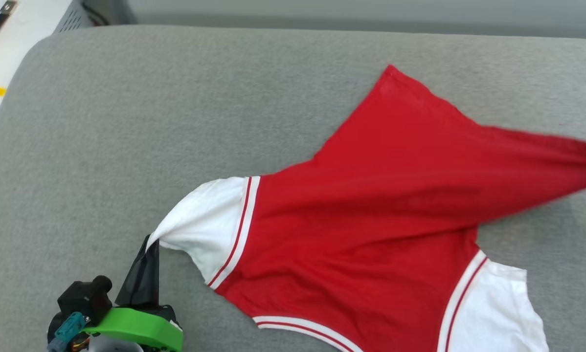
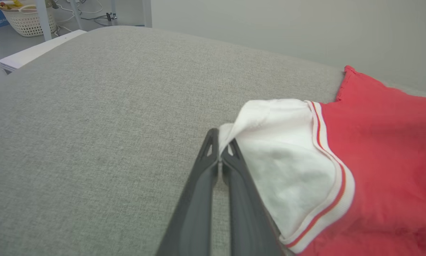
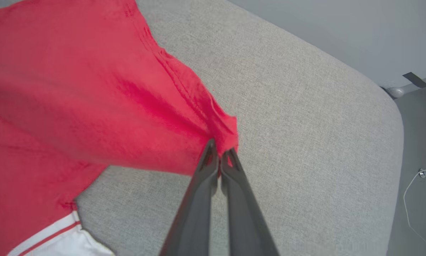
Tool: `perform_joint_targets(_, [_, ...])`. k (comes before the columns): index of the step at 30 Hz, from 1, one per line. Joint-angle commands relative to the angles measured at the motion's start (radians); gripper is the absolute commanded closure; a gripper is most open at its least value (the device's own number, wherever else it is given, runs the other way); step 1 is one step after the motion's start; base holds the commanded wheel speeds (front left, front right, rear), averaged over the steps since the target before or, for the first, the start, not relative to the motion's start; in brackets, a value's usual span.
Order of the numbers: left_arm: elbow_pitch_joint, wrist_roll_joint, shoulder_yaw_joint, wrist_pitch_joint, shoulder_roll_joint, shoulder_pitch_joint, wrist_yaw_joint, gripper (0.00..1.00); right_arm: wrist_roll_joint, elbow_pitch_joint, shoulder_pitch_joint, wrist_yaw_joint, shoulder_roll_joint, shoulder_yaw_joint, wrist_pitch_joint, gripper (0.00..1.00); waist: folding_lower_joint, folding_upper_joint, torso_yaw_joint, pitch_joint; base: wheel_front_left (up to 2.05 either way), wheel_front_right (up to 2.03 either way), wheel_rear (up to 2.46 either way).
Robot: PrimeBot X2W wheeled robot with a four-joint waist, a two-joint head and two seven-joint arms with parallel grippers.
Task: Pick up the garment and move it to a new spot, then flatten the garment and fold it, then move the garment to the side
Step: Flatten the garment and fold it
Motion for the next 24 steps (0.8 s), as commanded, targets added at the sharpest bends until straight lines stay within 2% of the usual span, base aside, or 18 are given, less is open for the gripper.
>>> perform_joint_targets(1, [-0.004, 0.001, 0.004, -0.006, 0.008, 0.014, 0.006, 1.0, -0.006, -0.01, 0.054, -0.001, -0.007, -0.02, -0.011, 1.0, 0.0001, -0.0001, -0.065, -0.051, 0.0, 0.0, 0.0])
perform_joint_targets(7, [-0.023, -0.007, 0.025, -0.004, 0.025, 0.053, 0.02, 1.0, -0.016, -0.074, 0.33, -0.001, 0.004, -0.134, -0.017, 1.0, 0.0001, -0.0001, -0.114, -0.07, 0.0, 0.0, 0.0])
perform_joint_targets(10, [-0.029, -0.008, 0.028, -0.003, 0.029, 0.063, 0.025, 1.0, -0.016, -0.101, 0.47, -0.001, 0.034, -0.205, -0.006, 1.0, 0.0001, -0.0001, -0.125, -0.072, 0.0, 0.0, 0.0])
perform_joint_targets(17, [-0.016, -0.007, 0.022, -0.004, 0.03, 0.067, 0.028, 1.0, -0.064, -0.125, 0.722, -0.001, 0.162, -0.324, 0.041, 1.0, 0.0001, -0.0001, -0.129, -0.07, 0.0, 0.0, 0.0])
perform_joint_targets(22, [-0.003, -0.005, 0.014, -0.004, 0.031, 0.051, 0.026, 1.0, -0.118, -0.104, 0.776, -0.001, 0.253, -0.354, 0.046, 1.0, 0.0001, -0.0001, -0.12, -0.059, 0.0, 0.0, 0.0])
perform_joint_targets(23, [0.0, -0.005, 0.012, -0.004, 0.032, 0.047, 0.025, 1.0, -0.123, -0.103, 0.774, -0.001, 0.269, -0.363, 0.044, 0.03, 0.0001, -0.0001, -0.119, -0.058, 0.0, 0.0, 0.0])
perform_joint_targets(24, [0.002, -0.004, 0.012, -0.004, 0.033, 0.045, 0.025, 1.0, -0.129, -0.106, 0.769, -0.001, 0.278, -0.373, 0.04, 0.0, 0.0001, -0.0001, -0.119, -0.059, 0.0, 0.0, 0.0])
